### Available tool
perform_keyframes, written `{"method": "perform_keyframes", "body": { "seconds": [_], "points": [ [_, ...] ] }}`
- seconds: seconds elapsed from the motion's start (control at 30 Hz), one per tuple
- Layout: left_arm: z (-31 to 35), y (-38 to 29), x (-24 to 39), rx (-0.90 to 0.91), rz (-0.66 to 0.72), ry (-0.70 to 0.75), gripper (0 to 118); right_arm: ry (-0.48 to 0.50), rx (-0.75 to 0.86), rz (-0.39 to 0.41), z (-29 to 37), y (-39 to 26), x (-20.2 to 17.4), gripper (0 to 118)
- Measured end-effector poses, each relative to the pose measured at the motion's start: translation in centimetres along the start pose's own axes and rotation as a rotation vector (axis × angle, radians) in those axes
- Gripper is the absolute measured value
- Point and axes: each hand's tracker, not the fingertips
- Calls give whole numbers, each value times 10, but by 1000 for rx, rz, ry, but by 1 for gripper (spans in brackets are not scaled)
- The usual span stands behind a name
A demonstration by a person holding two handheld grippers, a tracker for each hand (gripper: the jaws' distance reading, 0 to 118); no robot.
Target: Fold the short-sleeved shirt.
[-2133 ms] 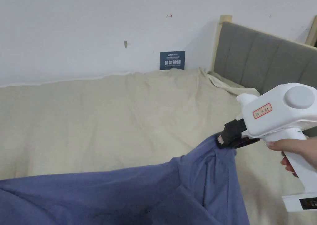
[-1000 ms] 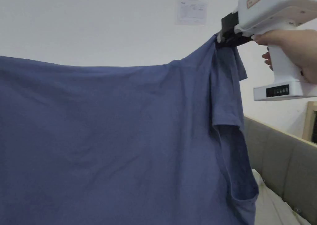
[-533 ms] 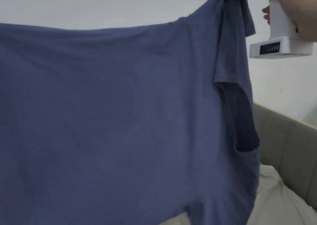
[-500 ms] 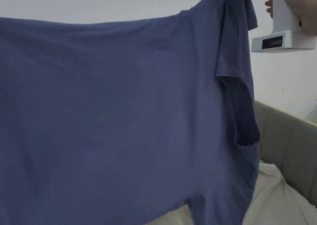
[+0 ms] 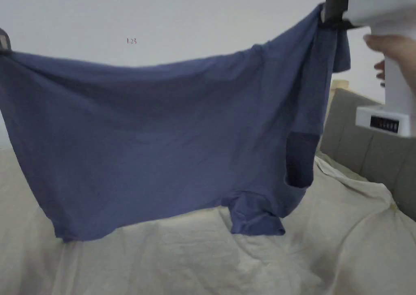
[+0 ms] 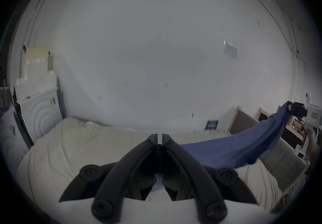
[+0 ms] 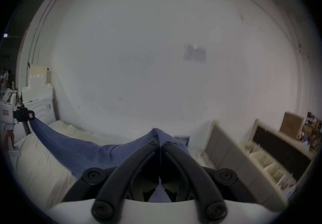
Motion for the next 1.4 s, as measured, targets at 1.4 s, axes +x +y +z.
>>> {"method": "perform_keyframes", "body": {
  "seconds": [1.4],
  "points": [
    [207,-371,-24,-575,204,-143,5,195,-528,-180,282,-405,51,0]
  ]
}}
